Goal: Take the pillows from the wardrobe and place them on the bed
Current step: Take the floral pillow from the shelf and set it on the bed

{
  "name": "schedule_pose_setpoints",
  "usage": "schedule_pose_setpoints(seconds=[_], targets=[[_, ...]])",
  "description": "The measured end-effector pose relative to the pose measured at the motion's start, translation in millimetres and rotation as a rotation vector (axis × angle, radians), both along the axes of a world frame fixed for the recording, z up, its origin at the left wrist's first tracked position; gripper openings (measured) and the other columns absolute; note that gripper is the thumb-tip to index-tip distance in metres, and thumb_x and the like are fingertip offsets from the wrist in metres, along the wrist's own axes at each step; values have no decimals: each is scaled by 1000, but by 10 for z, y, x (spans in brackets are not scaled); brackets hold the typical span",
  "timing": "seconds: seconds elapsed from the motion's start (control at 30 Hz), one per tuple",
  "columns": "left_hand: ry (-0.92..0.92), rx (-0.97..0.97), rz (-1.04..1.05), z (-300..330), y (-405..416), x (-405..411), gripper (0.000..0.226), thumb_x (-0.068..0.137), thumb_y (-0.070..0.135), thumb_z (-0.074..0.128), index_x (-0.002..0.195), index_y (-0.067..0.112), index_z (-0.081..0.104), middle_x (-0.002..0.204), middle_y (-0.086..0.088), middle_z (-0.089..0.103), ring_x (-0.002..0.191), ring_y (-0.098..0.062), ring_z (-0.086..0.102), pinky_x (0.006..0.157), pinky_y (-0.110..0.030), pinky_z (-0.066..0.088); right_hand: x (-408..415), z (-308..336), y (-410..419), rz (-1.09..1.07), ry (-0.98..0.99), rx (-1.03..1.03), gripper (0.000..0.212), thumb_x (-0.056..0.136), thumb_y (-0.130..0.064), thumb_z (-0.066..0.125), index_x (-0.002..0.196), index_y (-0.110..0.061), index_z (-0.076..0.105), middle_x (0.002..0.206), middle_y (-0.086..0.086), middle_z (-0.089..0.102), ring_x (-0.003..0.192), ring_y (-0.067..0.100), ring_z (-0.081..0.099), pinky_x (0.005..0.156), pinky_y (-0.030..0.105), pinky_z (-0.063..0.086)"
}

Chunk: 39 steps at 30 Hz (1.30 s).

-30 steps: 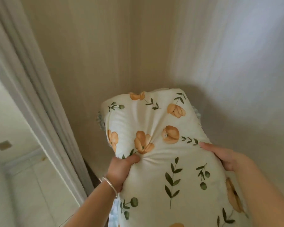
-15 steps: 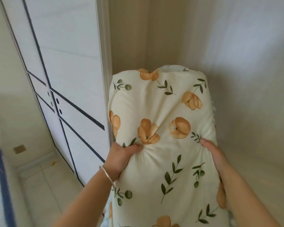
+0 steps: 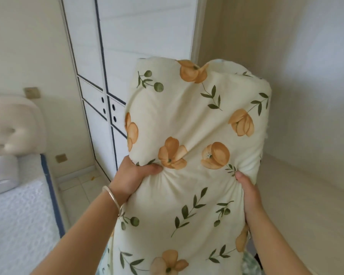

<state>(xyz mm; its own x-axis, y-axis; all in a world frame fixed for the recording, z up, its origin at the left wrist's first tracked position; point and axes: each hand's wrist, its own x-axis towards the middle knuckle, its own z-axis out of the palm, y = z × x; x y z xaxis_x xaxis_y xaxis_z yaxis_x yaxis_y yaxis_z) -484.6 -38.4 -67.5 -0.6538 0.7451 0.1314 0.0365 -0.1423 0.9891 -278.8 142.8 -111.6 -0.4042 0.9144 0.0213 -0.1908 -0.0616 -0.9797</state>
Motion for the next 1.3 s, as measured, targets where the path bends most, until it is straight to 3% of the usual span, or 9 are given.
schedule_pose_setpoints(seconds=[0.1,0.3,0.43,0.53,0.67,0.9,1.07,1.17,1.3], targets=[[-18,-14,94,-54,-362,-269,62,35,26,78,96,22,71,97,-3,76,90,-24,71,82,-41,54,-437,-77,-228,84,4,-8,79,46,-48,66,117,-14,62,108,6,67,99,22,63,87,36,49],[-92,-38,330,-288,-949,-815,62,34,23,79,96,22,70,96,-3,76,88,-23,71,76,-38,55,-1403,-259,-518,250,-29,38,57,67,-31,58,120,-11,57,99,-2,64,92,16,61,73,29,46],[-162,-58,513,-522,-1269,-1262,60,32,23,78,91,21,72,93,-6,76,88,-27,71,78,-41,56,-2207,-439,-629,375,-143,82,13,87,-25,61,99,-21,57,91,-4,59,90,20,56,84,33,41],[-215,-95,659,-696,-1449,-1671,53,36,18,79,88,19,73,88,-6,76,86,-29,71,77,-41,57,-2957,-586,-703,510,-207,150,4,91,-24,56,92,-26,59,91,-6,61,86,14,57,73,29,43],[-261,-115,852,-851,-1538,-2310,40,45,16,78,84,24,72,84,0,76,85,-24,70,78,-41,57,-4051,-709,-783,698,-270,160,22,84,-41,59,86,-20,64,84,1,64,80,16,58,62,28,42],[-360,-77,1069,-793,-1522,-3393,43,47,16,79,88,23,72,95,-7,75,89,-26,70,82,-44,57,-5781,-611,-800,910,-315,234,25,94,-30,51,100,-10,65,88,4,64,84,21,57,61,26,40],[-391,-68,1198,-768,-1729,-4087,55,47,20,79,101,16,70,96,-7,75,89,-27,70,83,-45,57,-6739,-551,-1070,1017,-253,261,33,93,-31,53,119,-13,62,109,4,67,100,19,60,78,28,46],[-391,-53,1246,-736,-1900,-4527,55,48,20,78,101,16,69,96,-7,74,89,-27,69,83,-46,56,-7261,-490,-1287,1066,-193,306,22,95,-24,50,114,-20,61,103,-6,64,91,8,58,74,19,42],[-372,-24,1289,-695,-2209,-5277,51,48,18,77,98,17,68,97,-9,73,92,-29,68,84,-46,56,-8120,-436,-1658,1081,-207,347,32,94,-27,49,122,-15,60,114,2,64,104,20,57,85,31,41]])
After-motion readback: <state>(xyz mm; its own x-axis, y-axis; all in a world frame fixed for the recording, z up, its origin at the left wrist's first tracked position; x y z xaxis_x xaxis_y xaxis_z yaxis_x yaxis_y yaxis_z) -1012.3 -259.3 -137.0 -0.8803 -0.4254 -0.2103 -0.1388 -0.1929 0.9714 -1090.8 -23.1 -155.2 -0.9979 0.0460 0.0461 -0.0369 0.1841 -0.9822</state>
